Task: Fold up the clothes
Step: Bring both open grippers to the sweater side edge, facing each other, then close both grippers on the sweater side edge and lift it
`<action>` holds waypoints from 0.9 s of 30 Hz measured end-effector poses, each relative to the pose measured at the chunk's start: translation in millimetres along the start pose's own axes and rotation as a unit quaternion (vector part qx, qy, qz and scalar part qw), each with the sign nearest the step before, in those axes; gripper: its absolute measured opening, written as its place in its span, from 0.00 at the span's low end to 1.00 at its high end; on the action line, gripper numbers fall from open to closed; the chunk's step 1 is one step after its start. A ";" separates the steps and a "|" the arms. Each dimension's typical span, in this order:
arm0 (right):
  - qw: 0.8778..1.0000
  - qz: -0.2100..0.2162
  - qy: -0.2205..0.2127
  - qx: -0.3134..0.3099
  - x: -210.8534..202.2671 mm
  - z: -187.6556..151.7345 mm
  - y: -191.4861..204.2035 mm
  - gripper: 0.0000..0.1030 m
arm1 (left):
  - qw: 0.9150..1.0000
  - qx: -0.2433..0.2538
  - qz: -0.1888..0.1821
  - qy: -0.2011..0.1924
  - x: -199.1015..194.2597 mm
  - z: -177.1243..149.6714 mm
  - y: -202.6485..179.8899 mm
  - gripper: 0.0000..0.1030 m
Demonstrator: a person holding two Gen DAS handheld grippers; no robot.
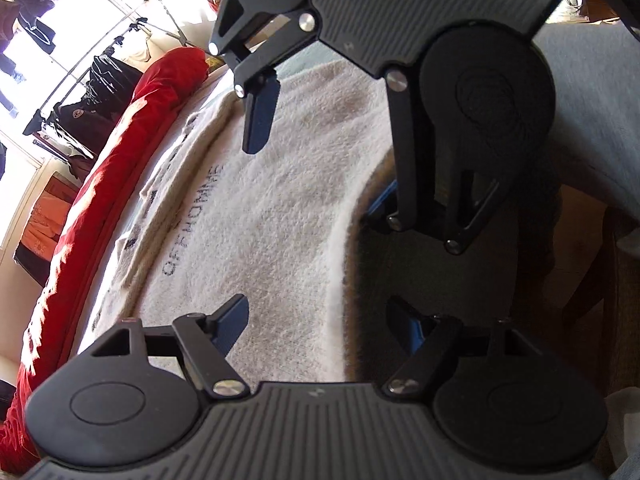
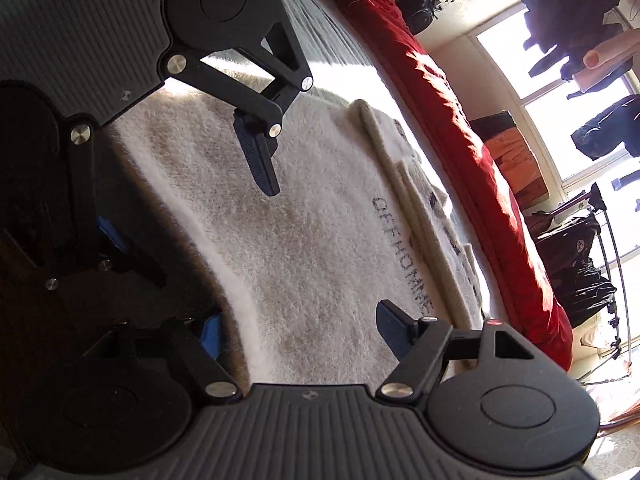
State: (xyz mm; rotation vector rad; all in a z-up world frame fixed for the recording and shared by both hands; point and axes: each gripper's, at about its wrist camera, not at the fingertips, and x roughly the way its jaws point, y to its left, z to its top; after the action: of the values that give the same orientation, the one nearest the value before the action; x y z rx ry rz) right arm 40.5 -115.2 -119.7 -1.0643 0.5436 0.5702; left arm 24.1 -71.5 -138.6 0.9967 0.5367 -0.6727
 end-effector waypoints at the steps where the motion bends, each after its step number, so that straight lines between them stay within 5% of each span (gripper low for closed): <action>1: 1.000 0.003 0.002 0.002 1.7 -0.6 -0.3 0.76 | 1.000 -0.006 0.010 0.001 0.0 0.7 3.3 0.72; 3: 1.000 0.012 0.009 0.004 6.3 -2.9 1.0 0.76 | 0.999 -0.028 0.028 -0.002 -2.3 1.9 14.5 0.60; 14: 0.992 -0.063 0.105 -0.033 28.8 -61.0 -18.6 0.76 | 0.999 -0.038 0.036 0.010 -16.4 -13.2 32.2 0.63; 20: 0.991 -0.065 0.109 -0.046 19.7 -84.0 -30.9 0.69 | 0.998 0.016 0.038 0.051 -14.3 -34.0 26.0 0.64; 27: 0.995 -0.034 0.078 -0.058 9.9 -81.9 -28.2 0.41 | 0.983 0.156 0.063 0.071 -21.5 -44.4 7.7 0.61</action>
State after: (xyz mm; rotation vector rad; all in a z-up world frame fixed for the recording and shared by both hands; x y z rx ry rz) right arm 55.3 -198.8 -139.5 -1.2400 0.6140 0.4657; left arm 10.4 -23.4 -139.3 1.3697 0.4960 -0.5863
